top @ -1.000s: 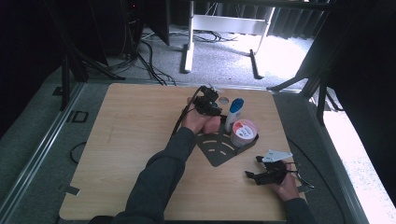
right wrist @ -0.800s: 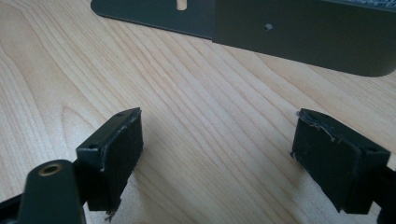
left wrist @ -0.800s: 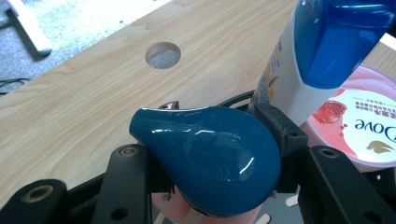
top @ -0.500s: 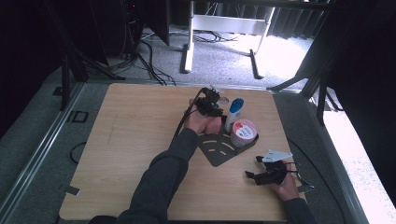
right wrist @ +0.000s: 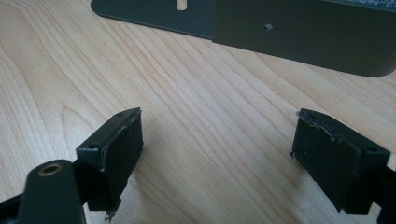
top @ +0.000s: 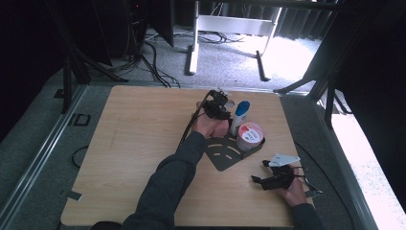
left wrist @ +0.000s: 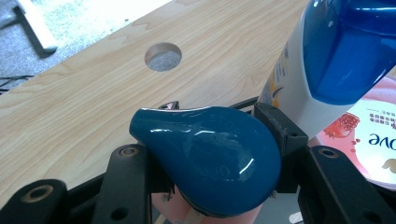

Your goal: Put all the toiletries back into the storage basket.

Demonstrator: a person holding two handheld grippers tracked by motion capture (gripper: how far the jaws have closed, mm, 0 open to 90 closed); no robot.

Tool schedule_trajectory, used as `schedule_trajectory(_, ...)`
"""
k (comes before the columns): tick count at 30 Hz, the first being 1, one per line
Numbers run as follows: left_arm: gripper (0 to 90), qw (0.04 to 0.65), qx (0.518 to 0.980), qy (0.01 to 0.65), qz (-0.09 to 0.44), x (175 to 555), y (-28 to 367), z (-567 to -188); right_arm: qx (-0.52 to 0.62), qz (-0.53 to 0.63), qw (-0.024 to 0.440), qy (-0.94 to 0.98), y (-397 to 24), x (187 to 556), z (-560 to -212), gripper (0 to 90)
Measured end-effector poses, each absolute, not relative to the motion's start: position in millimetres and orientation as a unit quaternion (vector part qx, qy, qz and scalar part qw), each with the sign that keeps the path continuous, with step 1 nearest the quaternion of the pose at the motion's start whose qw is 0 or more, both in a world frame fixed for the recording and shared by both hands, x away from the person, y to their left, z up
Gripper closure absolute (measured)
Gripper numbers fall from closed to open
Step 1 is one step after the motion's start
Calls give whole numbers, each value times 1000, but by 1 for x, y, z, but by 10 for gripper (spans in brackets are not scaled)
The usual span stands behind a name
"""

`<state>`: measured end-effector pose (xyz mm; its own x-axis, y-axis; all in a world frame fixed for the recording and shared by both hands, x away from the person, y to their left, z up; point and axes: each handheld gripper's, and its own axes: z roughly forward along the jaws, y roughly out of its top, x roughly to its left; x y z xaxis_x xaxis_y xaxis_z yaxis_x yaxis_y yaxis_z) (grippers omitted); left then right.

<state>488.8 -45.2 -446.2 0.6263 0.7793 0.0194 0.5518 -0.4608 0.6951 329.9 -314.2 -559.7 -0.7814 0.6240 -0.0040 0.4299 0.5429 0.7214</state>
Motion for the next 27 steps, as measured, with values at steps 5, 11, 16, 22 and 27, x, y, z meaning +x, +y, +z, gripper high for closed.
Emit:
schedule_trajectory(5, 531, 335, 836, 399, 172, 489, -47, -446, 303, 370, 132, 868, -314, 330, -560, 160)
schedule_trajectory(11, 531, 334, 835, 401, 174, 489, -49, -447, 303, 369, 131, 868, -314, 330, -560, 160)
schedule_trajectory(16, 531, 337, 833, 404, 175, 488, -51, -447, 303, 369, 131, 869, -314, 330, -560, 160)
schedule_trajectory(22, 532, 341, 831, 404, 173, 487, -54, -447, 303, 370, 132, 868, -314, 330, -560, 160)
schedule_trajectory(27, 532, 343, 830, 404, 173, 487, -53, -448, 303, 369, 131, 868, -314, 330, -560, 161)
